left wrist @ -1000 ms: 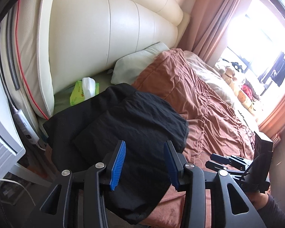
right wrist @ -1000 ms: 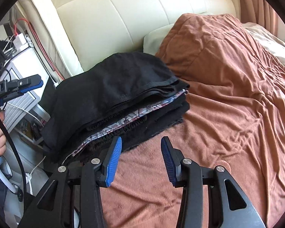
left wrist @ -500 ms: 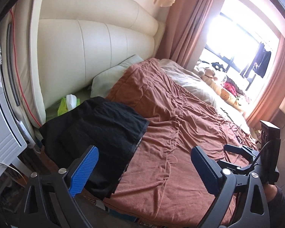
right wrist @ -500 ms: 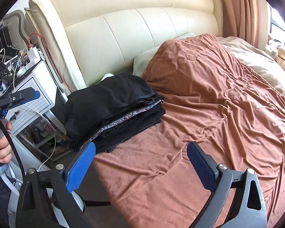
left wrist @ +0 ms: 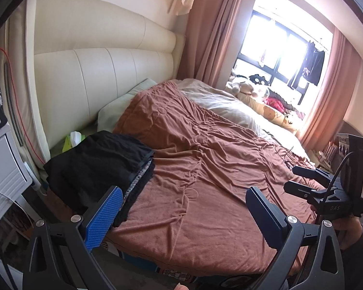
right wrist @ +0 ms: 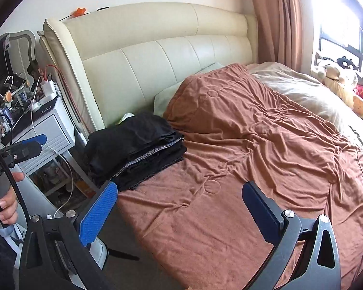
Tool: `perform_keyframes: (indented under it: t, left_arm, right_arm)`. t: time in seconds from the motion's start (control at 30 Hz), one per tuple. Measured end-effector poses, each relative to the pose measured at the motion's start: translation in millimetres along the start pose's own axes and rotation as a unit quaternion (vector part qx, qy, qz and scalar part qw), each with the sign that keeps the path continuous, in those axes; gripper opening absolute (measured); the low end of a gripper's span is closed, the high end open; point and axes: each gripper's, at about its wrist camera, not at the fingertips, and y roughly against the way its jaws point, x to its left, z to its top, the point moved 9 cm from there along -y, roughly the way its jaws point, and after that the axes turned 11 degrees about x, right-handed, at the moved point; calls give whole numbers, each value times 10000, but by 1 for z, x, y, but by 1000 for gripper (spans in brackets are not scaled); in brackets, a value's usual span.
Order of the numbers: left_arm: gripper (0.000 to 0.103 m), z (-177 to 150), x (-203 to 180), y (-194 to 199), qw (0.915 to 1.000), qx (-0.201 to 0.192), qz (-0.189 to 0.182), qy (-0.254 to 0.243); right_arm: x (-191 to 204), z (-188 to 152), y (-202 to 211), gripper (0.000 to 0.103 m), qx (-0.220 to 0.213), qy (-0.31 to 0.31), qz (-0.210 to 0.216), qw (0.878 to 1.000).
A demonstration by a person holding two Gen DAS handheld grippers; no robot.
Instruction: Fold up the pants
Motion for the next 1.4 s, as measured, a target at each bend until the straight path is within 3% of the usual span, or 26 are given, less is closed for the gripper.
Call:
perform_keyframes:
  t: [0.3,0.8,1.4]
  left_arm:
    - [103,-25,-50,23,9994,-180,97,-265]
    - [103,-75,-141,56,9961,-414,-93,-778]
    - [103,-137,-212,69,9894,-772,-90,-1227]
  right_arm:
    - [-11,-38,67,103,-252,-49,-212,9994]
    - [-33,-112,177,103,-705,-207,-528,9959]
    - [-49,-208,242,103,-1004,-485,-991,9888]
